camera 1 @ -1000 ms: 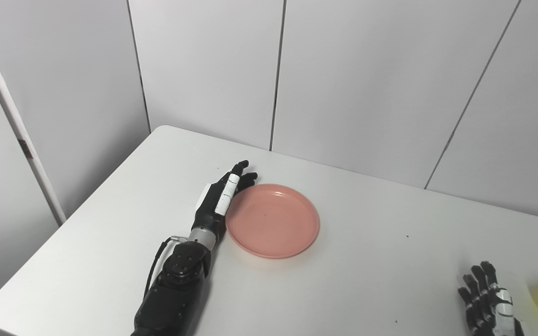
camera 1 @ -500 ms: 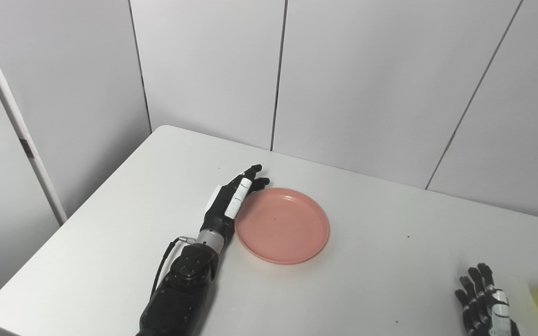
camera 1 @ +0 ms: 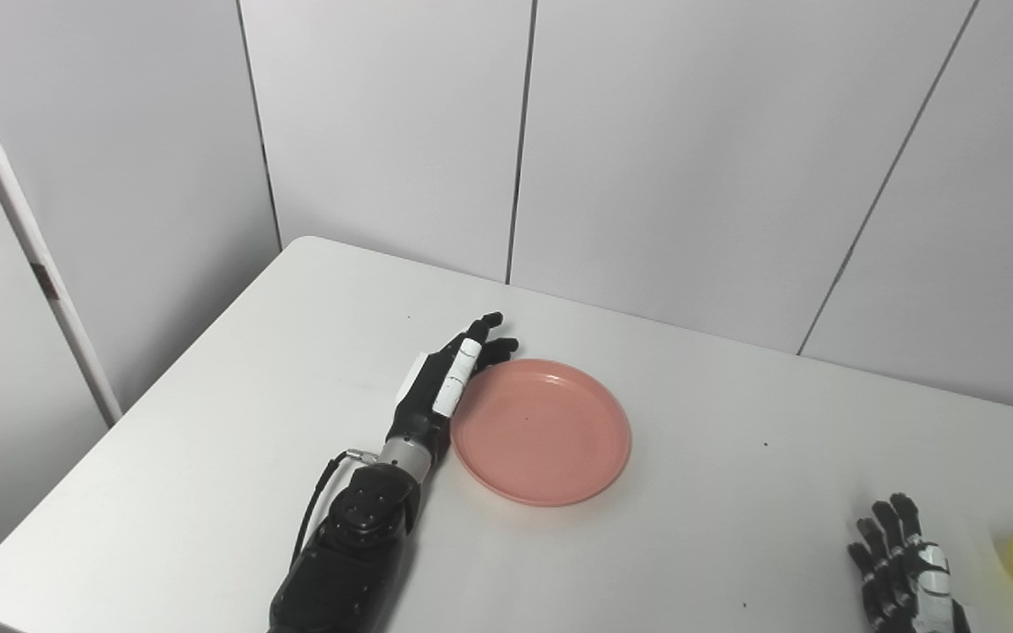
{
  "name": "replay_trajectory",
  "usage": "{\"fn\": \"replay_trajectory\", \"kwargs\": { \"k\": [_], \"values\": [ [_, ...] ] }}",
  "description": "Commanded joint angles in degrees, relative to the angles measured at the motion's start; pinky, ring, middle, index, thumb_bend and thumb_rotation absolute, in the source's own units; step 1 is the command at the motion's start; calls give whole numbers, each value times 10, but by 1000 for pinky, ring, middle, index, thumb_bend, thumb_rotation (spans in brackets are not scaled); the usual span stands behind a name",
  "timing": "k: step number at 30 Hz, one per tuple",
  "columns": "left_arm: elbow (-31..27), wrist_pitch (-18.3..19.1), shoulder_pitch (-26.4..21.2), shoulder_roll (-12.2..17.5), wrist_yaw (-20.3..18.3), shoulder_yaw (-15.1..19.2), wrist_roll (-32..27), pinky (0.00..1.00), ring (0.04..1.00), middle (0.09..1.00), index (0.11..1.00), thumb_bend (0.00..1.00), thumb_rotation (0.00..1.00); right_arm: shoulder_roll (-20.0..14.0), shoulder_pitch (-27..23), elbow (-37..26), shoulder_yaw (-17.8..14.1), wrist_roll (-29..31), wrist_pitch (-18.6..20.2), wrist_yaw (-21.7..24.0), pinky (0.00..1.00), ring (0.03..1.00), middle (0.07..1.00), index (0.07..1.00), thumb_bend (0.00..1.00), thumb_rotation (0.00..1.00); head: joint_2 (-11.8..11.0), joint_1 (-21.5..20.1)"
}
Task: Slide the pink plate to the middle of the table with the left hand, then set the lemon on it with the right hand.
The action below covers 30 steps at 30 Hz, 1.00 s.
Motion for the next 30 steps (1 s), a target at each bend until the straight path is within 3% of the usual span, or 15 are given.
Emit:
{"fn": "replay_trajectory", "kwargs": {
  "k": [1, 9, 23, 30],
  "values": [
    [18, 56, 17, -39, -41, -38, 6, 952, 820, 777, 841, 918, 991, 14, 21, 23, 10, 2, 7, 1, 1000, 988, 987, 1000, 712, 1000, 1, 0],
    [19, 56, 12, -44, -41, -45, 14, 987, 821, 775, 844, 916, 995, 17, 21, 25, 10, 2, 4, -1, 1000, 987, 986, 1000, 711, 1000, 2, -2],
    [20, 62, 1, -59, -42, -49, 23, 963, 824, 782, 837, 852, 996, 23, 20, 23, 11, -1, 7, -3, 1000, 988, 989, 1000, 714, 1000, 4, -10],
    [13, 76, 2, -66, -45, -49, 19, 949, 819, 771, 832, 881, 970, 28, 22, 19, 14, -10, 6, -7, 1000, 981, 978, 1000, 712, 1000, 13, -36]
  ]
}}
